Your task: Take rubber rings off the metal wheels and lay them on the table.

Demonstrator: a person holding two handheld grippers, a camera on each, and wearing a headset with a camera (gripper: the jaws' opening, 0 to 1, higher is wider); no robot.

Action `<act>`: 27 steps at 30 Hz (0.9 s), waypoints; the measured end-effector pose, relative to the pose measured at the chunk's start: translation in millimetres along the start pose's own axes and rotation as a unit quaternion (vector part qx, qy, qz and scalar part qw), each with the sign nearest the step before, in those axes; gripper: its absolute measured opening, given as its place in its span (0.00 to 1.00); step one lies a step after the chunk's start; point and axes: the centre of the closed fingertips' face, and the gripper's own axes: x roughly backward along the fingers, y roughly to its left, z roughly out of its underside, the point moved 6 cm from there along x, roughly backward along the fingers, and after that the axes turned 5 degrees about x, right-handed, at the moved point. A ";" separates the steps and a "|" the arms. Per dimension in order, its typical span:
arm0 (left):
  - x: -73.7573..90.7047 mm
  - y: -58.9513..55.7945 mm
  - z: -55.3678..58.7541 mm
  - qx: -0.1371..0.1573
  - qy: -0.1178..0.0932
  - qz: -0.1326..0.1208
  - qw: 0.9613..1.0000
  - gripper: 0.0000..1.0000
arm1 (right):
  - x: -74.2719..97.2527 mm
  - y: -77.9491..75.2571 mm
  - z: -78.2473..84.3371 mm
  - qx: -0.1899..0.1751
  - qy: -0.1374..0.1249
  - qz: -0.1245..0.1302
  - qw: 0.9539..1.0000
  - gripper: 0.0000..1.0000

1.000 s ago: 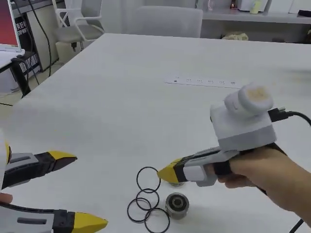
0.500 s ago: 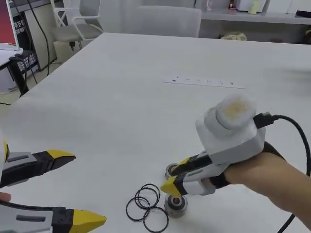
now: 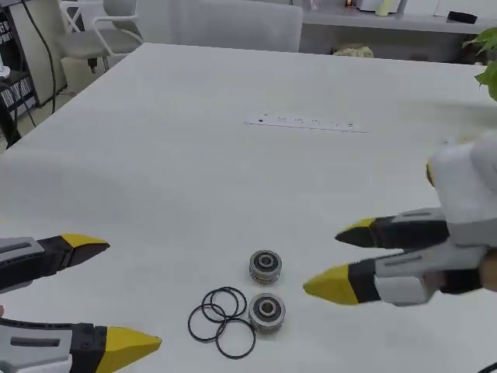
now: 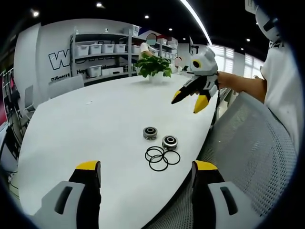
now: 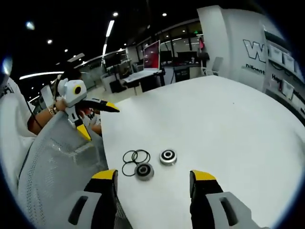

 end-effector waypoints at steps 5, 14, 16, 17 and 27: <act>-0.7 -1.0 0.3 0.001 0.002 0.002 1.000 0.77 | 14.8 3.6 36.6 -0.037 0.010 0.068 0.997 0.76; -0.5 -0.5 1.6 0.005 0.007 -0.003 1.000 0.76 | 19.3 12.4 51.9 -0.073 0.000 0.089 0.993 0.77; -0.2 0.1 2.7 0.009 0.009 -0.005 1.000 0.76 | 20.4 8.9 50.6 -0.070 -0.006 0.100 0.992 0.75; -0.2 0.4 3.4 0.010 0.011 -0.005 1.000 0.76 | 21.4 8.0 50.5 -0.071 -0.011 0.104 0.992 0.74; 0.3 0.9 11.0 0.025 0.030 -0.008 0.999 0.76 | 20.3 11.9 55.8 -0.094 -0.012 0.104 0.990 0.73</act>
